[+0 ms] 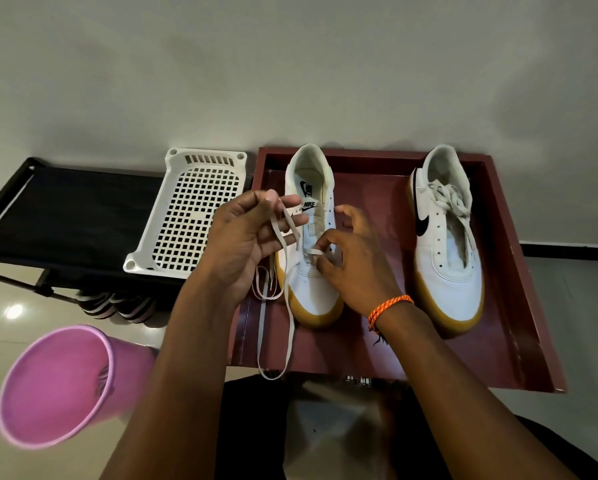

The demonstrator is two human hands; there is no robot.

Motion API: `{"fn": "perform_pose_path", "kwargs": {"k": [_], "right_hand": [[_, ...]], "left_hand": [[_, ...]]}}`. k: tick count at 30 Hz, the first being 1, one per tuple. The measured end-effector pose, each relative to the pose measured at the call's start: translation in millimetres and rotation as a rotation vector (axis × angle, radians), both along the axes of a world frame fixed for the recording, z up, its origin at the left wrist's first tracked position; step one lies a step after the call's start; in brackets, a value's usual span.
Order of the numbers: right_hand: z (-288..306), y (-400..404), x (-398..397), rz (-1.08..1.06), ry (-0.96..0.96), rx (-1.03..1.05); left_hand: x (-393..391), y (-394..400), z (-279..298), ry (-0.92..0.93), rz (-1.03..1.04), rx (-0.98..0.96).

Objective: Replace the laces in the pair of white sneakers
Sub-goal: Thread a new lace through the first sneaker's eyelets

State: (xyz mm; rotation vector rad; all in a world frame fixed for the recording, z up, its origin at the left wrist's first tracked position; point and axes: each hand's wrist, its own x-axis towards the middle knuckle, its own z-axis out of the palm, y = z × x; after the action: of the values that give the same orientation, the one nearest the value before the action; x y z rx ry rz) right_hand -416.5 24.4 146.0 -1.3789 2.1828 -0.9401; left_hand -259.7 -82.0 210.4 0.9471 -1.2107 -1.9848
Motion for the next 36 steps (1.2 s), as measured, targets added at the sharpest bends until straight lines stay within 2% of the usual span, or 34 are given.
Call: {"fn": "perform_pose_path", "kwargs": {"k": [2,3,5,7,9,13,17,19,22,25,27,31,33,36], "right_hand": [[-1,0,0,0.003,-0.003,-0.014],[-1,0,0,0.005,-0.012,-0.018],[0,0,1,0.005,-0.019,-0.024],[0,-1,1,0.005,-0.013,-0.033],[2,0,2,0.015,-0.021,-0.021],[5,0,3,0.015,-0.006,0.004],[6,-1,6,0.0,0.023,0.009],[9,-2,11,-0.005,0.05,-0.042],[11,-4,20,0.071,0.156,-0.144],[10,-1,30,0.191,0.277,-0.05],[10,1,35,0.222,0.329,-0.014],[10,-3,42,0.194,0.468,-0.038],[7,-6,39,0.142,0.48,-0.144],[12,-5,28,0.042,0.223,-0.344]], "left_hand": [[1,0,2,0.015,0.082,0.031],[0,-1,0,-0.069,0.121,-0.023],[0,-3,-11,-0.449,0.115,-0.309],[-2,0,-25,-0.843,-0.055,-0.598],[-6,6,-34,-1.001,-0.194,-0.74],[-6,-2,-39,-0.956,-0.191,-0.782],[-4,-5,-33,-0.729,-0.127,-0.594],[-3,-5,-31,-0.699,-0.067,-0.529],[-2,-9,-31,-0.812,0.058,-0.646],[-3,-6,-26,-0.821,0.143,-0.749],[-5,-5,-24,-0.778,0.155,-0.735],[-7,-4,-23,-0.729,0.096,-0.718],[-8,-1,-21,-0.632,-0.004,-0.675],[-13,5,-20,-0.435,-0.182,-0.55]]}}
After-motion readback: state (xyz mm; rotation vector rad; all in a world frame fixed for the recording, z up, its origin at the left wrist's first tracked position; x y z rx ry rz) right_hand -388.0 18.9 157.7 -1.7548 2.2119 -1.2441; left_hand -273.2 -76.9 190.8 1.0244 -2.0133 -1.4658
